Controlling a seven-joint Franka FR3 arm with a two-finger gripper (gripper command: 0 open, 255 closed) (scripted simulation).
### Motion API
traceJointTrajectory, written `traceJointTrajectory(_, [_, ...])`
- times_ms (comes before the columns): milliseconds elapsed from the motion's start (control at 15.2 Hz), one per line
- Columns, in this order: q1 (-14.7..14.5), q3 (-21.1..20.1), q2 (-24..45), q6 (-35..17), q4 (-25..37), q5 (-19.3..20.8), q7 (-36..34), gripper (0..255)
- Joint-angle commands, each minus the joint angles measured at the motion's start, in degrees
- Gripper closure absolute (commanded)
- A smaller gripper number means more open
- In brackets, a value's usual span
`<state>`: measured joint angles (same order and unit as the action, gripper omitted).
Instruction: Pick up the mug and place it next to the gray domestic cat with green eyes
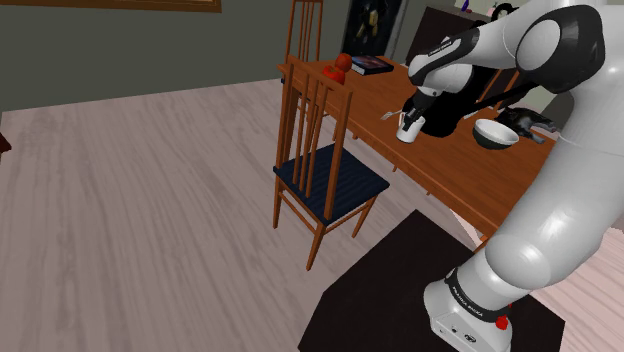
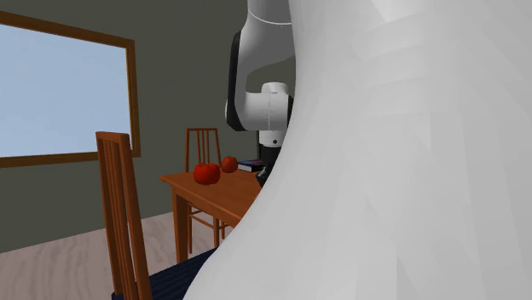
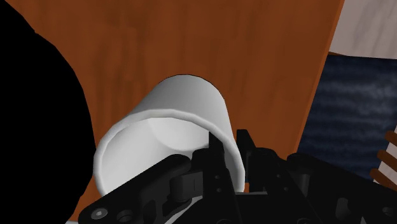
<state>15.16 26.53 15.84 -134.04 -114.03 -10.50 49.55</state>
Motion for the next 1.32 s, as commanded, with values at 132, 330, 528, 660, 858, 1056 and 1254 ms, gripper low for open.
traceJointTrajectory(132, [0.00, 0.00, 0.00, 0.00, 0.00, 0.00, 0.00, 255])
traceJointTrajectory(330, [0.00, 0.00, 0.00, -0.01, 0.00, -0.01, 0.00, 255])
traceJointTrajectory(528, [-0.28, 0.36, -1.28, 1.93, 0.82, 0.94, -0.64, 255])
traceJointTrajectory(660, [-0.44, 0.56, -2.09, 3.25, 1.43, 1.53, -1.04, 255])
traceJointTrajectory(858, [-0.65, 0.82, -3.22, 5.26, 2.45, 2.35, -1.61, 255])
traceJointTrajectory(1056, [-0.83, 1.03, -4.26, 7.29, 3.58, 3.10, -2.12, 255])
traceJointTrajectory(1254, [-0.97, 1.20, -5.20, 9.36, 4.83, 3.76, -2.58, 255])
